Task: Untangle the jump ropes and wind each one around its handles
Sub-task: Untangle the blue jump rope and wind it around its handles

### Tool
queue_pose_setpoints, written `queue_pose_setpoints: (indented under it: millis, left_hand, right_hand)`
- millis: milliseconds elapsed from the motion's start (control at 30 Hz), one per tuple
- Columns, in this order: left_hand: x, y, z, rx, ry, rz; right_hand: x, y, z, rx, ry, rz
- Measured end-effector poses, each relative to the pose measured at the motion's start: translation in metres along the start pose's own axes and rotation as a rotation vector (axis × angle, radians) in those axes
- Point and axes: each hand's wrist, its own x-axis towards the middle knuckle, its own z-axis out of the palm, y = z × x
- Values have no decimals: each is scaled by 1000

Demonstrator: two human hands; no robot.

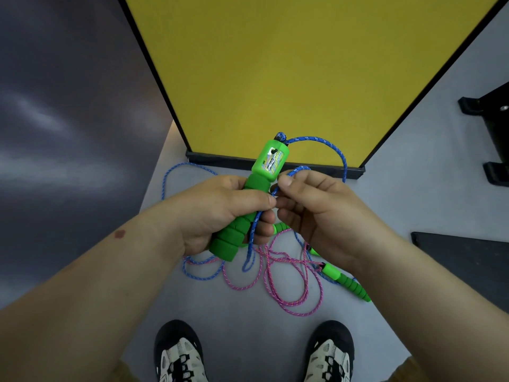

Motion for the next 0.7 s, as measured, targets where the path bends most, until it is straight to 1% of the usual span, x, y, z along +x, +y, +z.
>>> queue_pose_setpoints:
  millis: [67, 167, 367, 500, 600, 700]
  left_hand:
    - [0, 0, 0, -11, -5, -2]
    - [1, -1, -1, -6, -9, -8]
    - [1, -1, -2, 5, -10, -9]
    - [3, -2, -3, 28, -16, -6]
    - [3, -2, -2, 31, -19, -4]
    - [3, -2, -2, 33, -15, -6]
  right_hand:
    - [-1, 0, 1, -7, 4, -7]
    - [1, -2, 0, -1, 64, -27]
    - [8, -15, -13, 99, 201, -85]
    - [11, -25, -24, 161, 263, -129]
    - [10, -26, -26, 185, 264, -125]
    - [9, -22, -21, 167, 212, -91]
